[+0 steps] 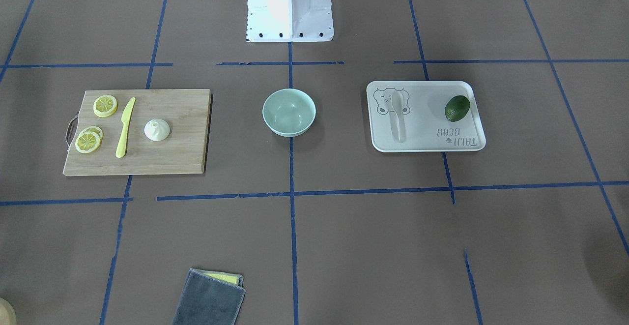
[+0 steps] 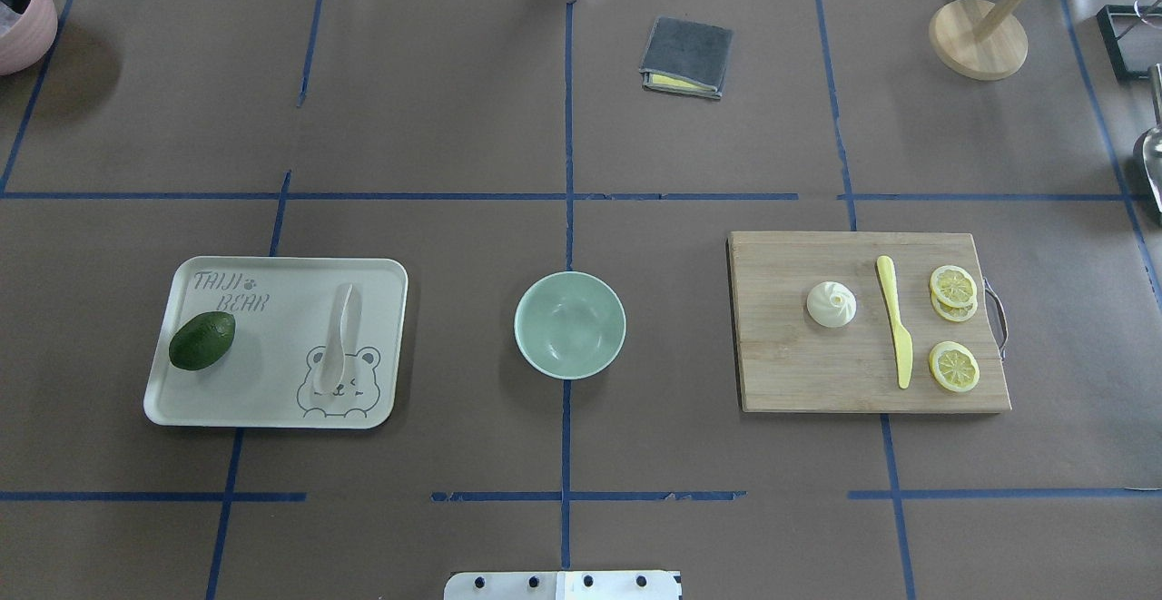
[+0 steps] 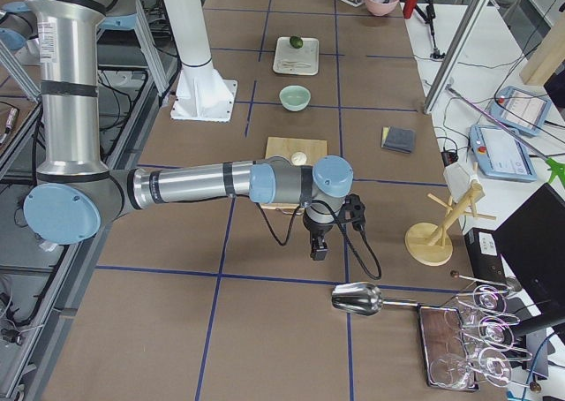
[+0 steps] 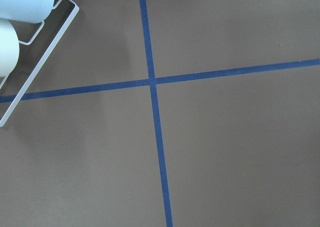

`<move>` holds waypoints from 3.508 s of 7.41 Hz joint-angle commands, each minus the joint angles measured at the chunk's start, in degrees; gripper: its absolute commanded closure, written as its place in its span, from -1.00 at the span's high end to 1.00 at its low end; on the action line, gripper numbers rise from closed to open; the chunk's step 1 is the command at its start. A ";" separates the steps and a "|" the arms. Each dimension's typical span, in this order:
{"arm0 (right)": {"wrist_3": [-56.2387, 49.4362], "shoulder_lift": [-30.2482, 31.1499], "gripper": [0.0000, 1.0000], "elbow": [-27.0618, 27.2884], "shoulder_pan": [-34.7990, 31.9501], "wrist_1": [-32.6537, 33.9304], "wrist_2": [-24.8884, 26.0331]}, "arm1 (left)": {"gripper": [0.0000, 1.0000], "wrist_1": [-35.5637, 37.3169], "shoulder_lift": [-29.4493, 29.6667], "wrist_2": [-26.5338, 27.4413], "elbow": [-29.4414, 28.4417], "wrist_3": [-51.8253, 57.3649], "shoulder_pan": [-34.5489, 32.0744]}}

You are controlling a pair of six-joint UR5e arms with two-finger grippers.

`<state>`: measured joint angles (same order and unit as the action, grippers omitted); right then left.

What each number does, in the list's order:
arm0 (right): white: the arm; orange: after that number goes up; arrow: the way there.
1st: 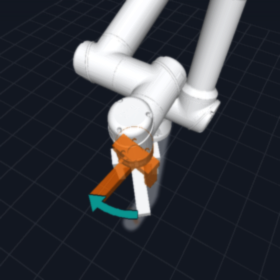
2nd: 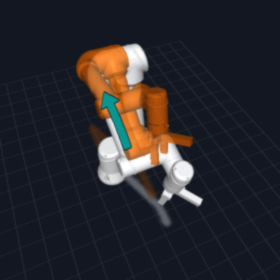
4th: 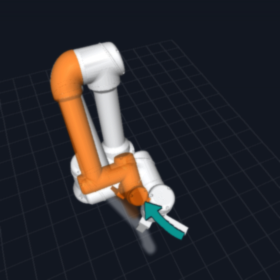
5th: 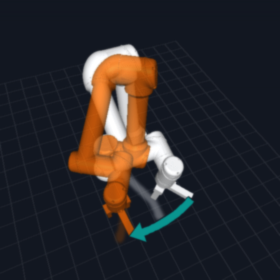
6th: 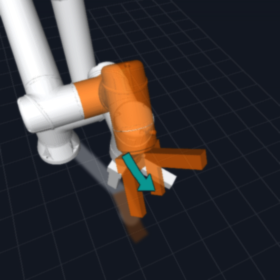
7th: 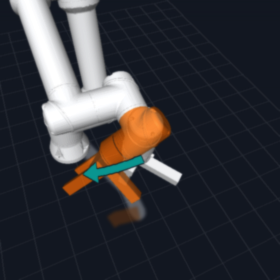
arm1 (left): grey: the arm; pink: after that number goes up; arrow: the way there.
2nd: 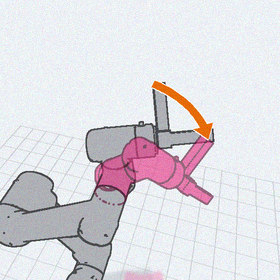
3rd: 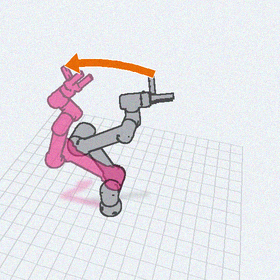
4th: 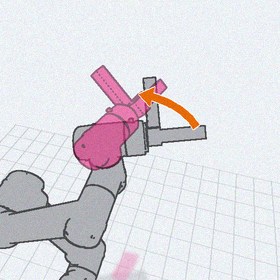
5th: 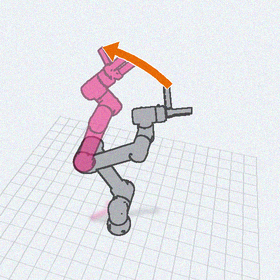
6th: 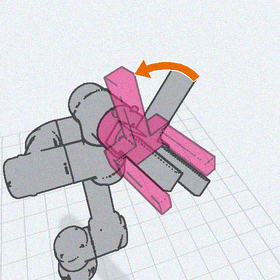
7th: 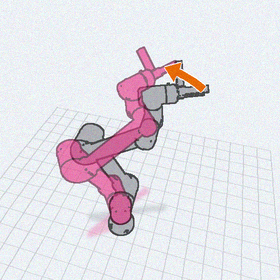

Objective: Put spoon and bun in bowl

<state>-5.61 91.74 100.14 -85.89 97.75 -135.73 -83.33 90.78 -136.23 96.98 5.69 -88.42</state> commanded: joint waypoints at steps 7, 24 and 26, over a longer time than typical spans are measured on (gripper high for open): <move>0.25 0.02 1.00 1.90 0.02 -0.72 -0.67 | 1.00 -18.86 -0.87 -7.27 2.86 -3.90 5.60; 0.25 -0.51 1.00 1.20 1.34 -0.72 -1.64 | 0.46 -21.35 18.91 23.64 1.19 -70.21 53.53; 0.16 -0.51 1.00 1.20 1.34 -0.72 -1.64 | -0.26 -21.26 19.00 23.81 1.02 -70.21 53.61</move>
<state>-5.43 91.22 101.30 -84.56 97.03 -137.37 -104.67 109.81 -112.56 98.03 -64.58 -34.84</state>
